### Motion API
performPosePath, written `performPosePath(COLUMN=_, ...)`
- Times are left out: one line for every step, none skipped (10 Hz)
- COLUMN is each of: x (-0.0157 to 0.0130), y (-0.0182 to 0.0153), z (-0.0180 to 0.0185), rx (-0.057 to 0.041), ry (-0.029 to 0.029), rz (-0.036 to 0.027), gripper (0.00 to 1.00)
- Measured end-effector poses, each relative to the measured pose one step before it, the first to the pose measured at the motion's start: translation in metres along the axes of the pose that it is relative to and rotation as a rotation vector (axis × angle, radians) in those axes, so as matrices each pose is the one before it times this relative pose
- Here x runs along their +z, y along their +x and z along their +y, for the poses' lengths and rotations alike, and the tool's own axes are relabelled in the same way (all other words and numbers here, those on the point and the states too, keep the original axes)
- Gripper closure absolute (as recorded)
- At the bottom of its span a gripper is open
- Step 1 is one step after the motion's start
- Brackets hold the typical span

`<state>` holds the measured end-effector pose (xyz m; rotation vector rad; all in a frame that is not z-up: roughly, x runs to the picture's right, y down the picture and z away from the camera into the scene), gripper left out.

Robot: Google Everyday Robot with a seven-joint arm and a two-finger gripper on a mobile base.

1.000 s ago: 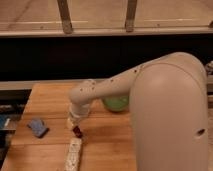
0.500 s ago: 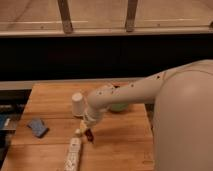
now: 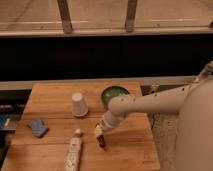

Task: Drag the pepper across the table

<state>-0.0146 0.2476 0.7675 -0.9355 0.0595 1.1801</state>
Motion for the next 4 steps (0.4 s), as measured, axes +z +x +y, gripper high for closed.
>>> performPosePath(x=-0.0012, y=0.01129, z=-0.01058, rx=0.0312, ry=-0.00991, rz=-0.00885, gripper=1.0)
performPosePath(x=-0.00215, y=0.00967, z=-0.00908, rx=0.02659, ry=-0.00574, rz=-0.01061, gripper=1.0)
performPosePath(x=-0.00294, y=0.01046, z=-0.00877, rx=0.02802, ry=-0.00306, rz=-0.01749, gripper=1.0)
performPosePath(x=-0.00086, y=0.00292, z=-0.00216, rx=0.00864, ry=-0.00198, rz=-0.00703, gripper=0.96)
